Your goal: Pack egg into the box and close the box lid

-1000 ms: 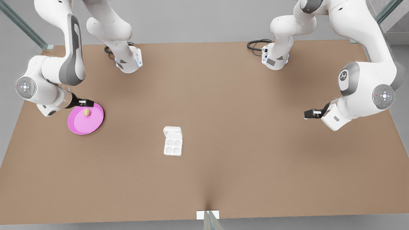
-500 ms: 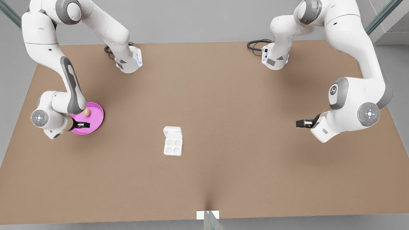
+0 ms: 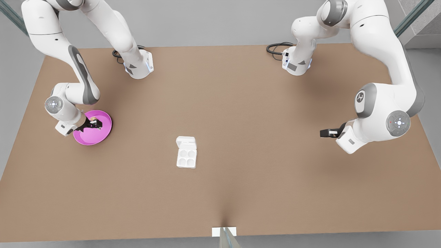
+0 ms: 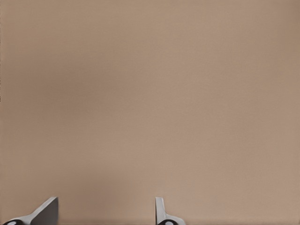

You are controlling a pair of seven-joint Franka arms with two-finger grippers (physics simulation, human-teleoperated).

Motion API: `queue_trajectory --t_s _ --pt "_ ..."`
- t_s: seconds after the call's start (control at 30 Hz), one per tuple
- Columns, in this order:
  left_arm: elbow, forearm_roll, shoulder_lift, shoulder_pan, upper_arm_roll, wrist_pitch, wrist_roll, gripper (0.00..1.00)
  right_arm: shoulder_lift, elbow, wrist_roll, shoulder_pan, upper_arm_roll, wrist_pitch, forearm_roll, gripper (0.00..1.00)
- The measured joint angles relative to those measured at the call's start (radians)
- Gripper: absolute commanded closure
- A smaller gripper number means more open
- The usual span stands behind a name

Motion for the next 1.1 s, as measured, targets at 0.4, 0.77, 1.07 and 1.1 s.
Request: queue_trajectory --t_s 0.4,0.77,1.07,1.1 --pt "-0.005 -0.004 0.0 0.006 -0.002 0.001 -0.011 0.0 0.006 -0.066 0.004 -0.027 -0.06 0.029 -0.036 0.0" --pt "-0.005 -0.002 0.001 0.007 0.0 -0.002 -0.016 0.0 0.023 -0.109 -0.011 -0.041 -0.091 0.106 -0.082 0.0" --pt "-0.005 -0.001 0.0 0.007 -0.001 -0.003 -0.018 0.0 0.061 -0.119 -0.024 -0.027 -0.184 0.174 -0.112 0.0" --pt "-0.005 -0.001 0.0 0.007 -0.001 -0.003 -0.018 0.0 0.061 -0.123 -0.026 -0.027 -0.185 0.178 -0.113 0.0"
